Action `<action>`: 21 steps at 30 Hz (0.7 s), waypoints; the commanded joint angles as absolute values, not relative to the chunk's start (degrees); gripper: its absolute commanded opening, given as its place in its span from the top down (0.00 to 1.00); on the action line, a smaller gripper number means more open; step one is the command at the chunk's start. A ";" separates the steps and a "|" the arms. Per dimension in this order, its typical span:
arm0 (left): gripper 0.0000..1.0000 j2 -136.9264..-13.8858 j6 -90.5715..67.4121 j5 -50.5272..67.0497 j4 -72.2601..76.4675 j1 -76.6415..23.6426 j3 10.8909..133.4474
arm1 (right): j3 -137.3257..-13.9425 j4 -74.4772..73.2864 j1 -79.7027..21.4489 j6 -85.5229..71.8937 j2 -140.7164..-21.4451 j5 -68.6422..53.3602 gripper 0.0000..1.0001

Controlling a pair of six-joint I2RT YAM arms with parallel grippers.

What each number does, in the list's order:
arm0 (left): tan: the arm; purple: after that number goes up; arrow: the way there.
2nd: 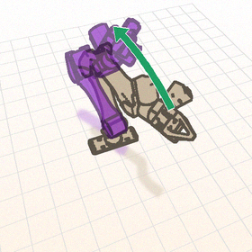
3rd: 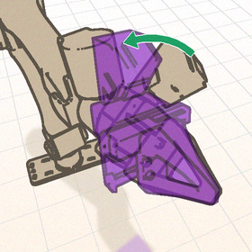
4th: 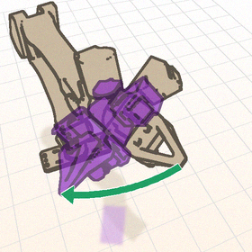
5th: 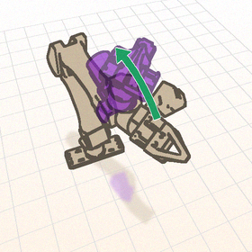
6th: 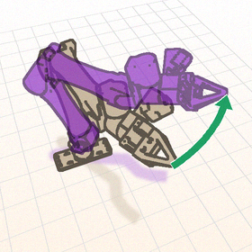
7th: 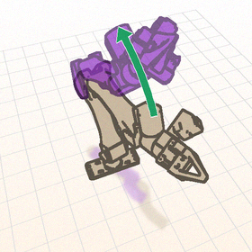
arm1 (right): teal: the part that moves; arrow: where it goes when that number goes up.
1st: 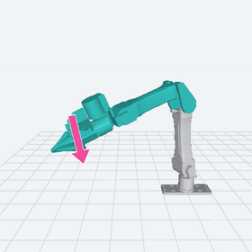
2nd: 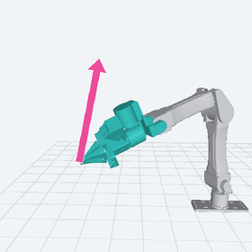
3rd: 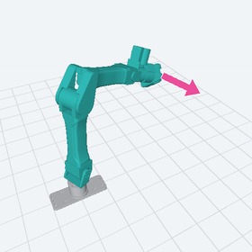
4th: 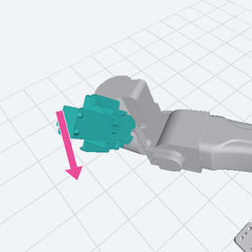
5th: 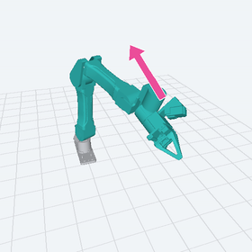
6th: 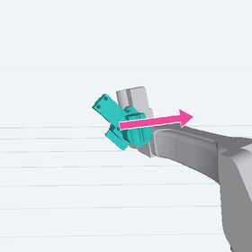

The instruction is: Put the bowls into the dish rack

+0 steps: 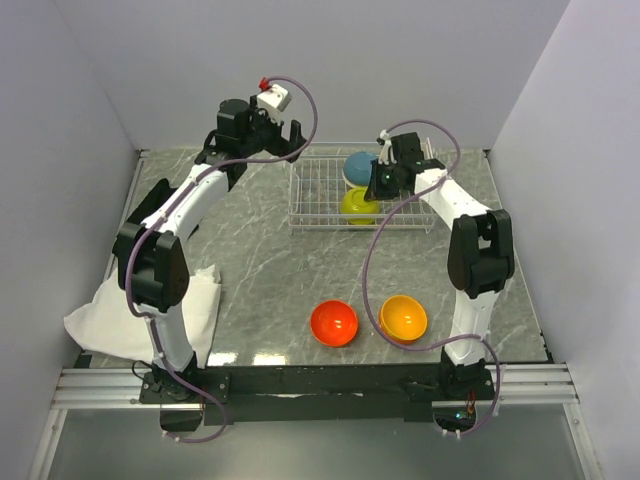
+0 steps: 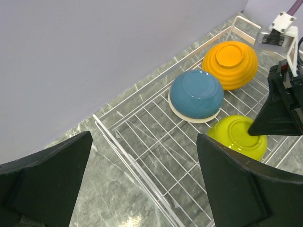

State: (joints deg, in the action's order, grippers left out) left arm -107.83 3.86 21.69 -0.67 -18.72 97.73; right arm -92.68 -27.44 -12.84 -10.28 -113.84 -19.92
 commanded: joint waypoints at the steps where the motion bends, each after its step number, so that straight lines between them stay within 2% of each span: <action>1: 0.01 -108.02 3.87 21.97 0.88 -18.72 99.31 | -89.83 -29.79 -10.64 -8.00 -110.39 -15.03 1.00; 21: 0.01 -112.94 1.58 24.17 2.37 -18.72 103.45 | -84.99 -31.99 -1.32 -2.03 -106.52 -9.76 1.00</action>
State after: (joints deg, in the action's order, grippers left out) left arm -112.60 2.44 22.70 -0.25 -18.74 99.68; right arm -86.72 -28.82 -3.25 -5.02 -108.36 -13.45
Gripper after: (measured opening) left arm 0.995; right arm 0.007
